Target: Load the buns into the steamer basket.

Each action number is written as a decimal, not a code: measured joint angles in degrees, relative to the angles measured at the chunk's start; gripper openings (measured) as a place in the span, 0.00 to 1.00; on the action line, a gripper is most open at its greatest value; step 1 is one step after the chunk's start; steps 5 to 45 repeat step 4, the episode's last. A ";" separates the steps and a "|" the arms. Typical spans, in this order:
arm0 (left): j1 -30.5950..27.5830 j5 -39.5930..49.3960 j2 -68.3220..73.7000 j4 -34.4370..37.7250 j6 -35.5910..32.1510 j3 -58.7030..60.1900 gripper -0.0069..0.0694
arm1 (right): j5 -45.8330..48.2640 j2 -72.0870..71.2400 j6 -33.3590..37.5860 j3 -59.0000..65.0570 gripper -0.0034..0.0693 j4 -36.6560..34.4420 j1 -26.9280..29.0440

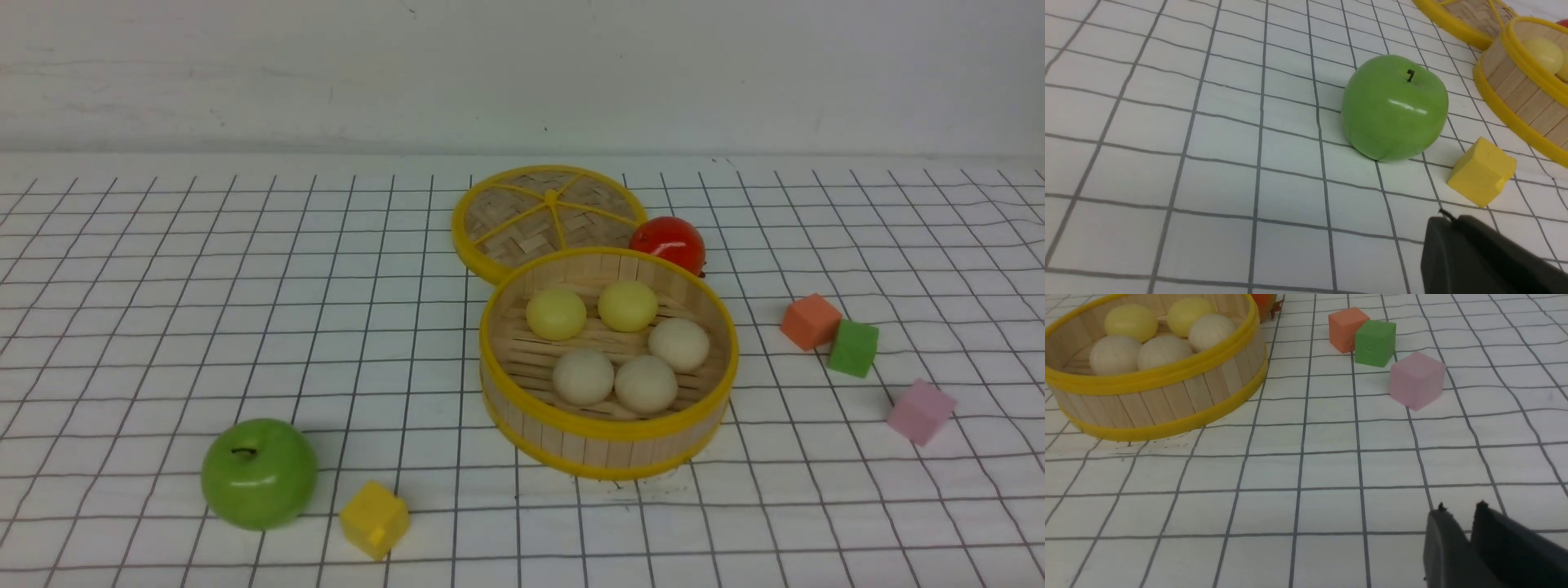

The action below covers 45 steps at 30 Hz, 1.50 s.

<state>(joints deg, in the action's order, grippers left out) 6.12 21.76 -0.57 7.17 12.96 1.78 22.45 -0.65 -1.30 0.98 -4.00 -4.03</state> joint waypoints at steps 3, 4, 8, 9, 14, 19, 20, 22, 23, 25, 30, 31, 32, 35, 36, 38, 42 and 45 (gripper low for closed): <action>0.00 0.00 0.00 0.00 0.00 0.00 0.09 | 0.00 0.00 0.00 0.00 0.20 0.00 0.00; 0.00 0.00 0.00 0.00 0.00 0.00 0.09 | 0.00 0.00 0.00 0.00 0.20 0.00 0.00; 0.00 0.00 0.00 0.00 0.00 0.00 0.09 | 0.00 0.00 0.00 0.00 0.20 0.00 0.00; 0.00 0.00 0.00 0.00 0.00 0.00 0.09 | 0.00 0.00 0.00 0.00 0.20 0.00 0.00; 0.00 0.00 0.00 0.00 0.00 0.00 0.09 | 0.00 0.00 0.00 0.00 0.20 0.00 0.00; 0.00 0.00 0.00 0.00 0.00 0.00 0.09 | 0.00 0.00 0.00 0.00 0.20 0.00 0.00; 0.00 0.00 0.00 0.00 0.00 0.00 0.09 | 0.00 0.00 0.00 0.00 0.20 0.00 0.00; 0.00 0.00 0.00 0.00 0.00 0.00 0.09 | 0.00 0.00 0.00 0.00 0.20 0.00 0.00; 0.00 0.00 0.00 0.00 0.00 0.00 0.09 | 0.00 0.00 0.00 0.00 0.20 0.00 0.00; 0.00 0.00 0.00 0.00 0.00 0.00 0.09 | 0.00 0.00 0.00 0.00 0.20 0.00 0.00; 0.00 0.00 0.00 0.00 0.00 0.00 0.09 | 0.00 0.00 0.00 0.00 0.20 0.00 0.00; 0.00 0.00 0.00 0.00 0.00 0.00 0.09 | 0.00 0.00 0.00 0.00 0.20 0.00 0.00; 0.00 0.00 0.00 0.00 0.00 0.00 0.09 | 0.00 0.00 0.00 0.00 0.20 0.00 0.00; 0.00 0.00 0.00 0.00 0.00 0.00 0.09 | 0.00 0.00 0.00 0.00 0.20 0.00 0.00; 0.00 0.00 0.00 0.00 0.00 0.00 0.09 | 0.00 0.00 0.00 0.00 0.20 0.00 0.00; 0.00 0.00 0.00 0.00 0.00 0.00 0.09 | 0.00 0.00 0.00 0.00 0.20 0.00 0.00; 0.00 0.00 0.00 0.00 0.00 0.00 0.09 | 0.00 0.00 0.00 0.00 0.20 0.00 0.00; 0.00 0.00 0.00 0.00 0.00 0.00 0.09 | 0.00 0.00 0.00 0.00 0.20 0.00 0.00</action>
